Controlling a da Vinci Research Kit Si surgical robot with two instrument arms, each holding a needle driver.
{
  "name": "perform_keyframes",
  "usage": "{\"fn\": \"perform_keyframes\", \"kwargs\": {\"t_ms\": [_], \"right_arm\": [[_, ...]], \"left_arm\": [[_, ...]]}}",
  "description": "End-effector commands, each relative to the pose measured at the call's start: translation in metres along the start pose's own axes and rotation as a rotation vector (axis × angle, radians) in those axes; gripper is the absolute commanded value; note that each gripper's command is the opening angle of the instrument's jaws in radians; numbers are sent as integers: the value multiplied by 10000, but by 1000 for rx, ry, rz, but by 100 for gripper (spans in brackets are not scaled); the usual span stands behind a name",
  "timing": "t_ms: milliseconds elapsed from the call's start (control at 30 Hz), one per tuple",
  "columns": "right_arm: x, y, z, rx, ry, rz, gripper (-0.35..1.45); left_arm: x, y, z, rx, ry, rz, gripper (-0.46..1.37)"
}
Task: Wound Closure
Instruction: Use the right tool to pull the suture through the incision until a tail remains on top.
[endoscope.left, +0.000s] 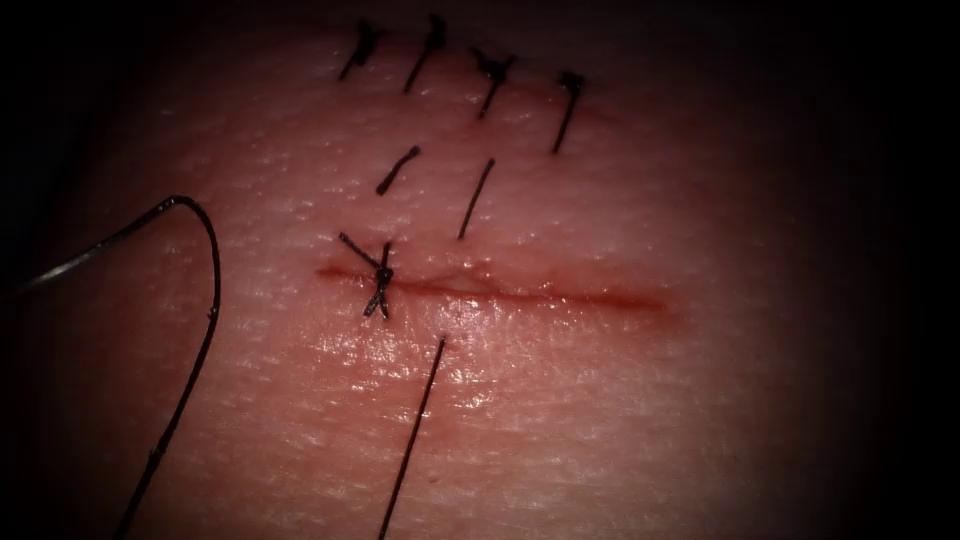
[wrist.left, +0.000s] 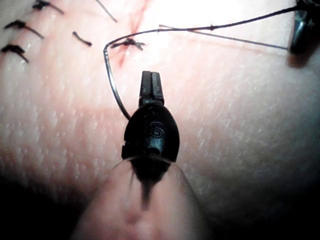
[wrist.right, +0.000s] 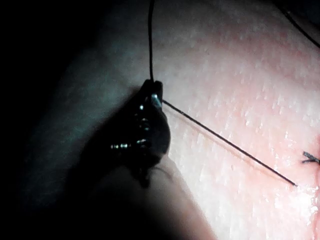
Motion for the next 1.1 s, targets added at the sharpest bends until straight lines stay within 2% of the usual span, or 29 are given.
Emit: {"fn": "perform_keyframes", "kwargs": {"t_ms": [33,100,133,200,400,467,733,933,1000,1100], "right_arm": [[-2,1,0,0,6,-2,-15],[-5,3,-2,-28,-9,3,78],[-7,4,-4,-45,-18,2,105],[-10,6,-8,-64,-29,2,124],[-20,16,-37,-104,-57,3,131],[-25,24,-58,-125,-75,11,134],[-34,42,-107,-166,-107,25,139],[-36,53,-130,-238,-63,54,136],[-35,61,-138,-267,-46,67,126],[-35,73,-144,-312,-28,110,124]], "left_arm": [[0,0,0,-9,0,0,-35],[0,0,-1,-9,0,0,-35],[0,-1,-1,-10,0,0,-35],[0,-1,-2,-11,0,0,-35],[0,-2,-2,-12,0,1,-35],[0,-2,-3,-12,0,1,-35],[-1,-2,-3,-12,0,1,-35],[-1,-2,-2,-12,0,1,-35],[-1,-2,-2,-12,0,1,-35],[0,-2,-2,-12,0,0,-35]]}}
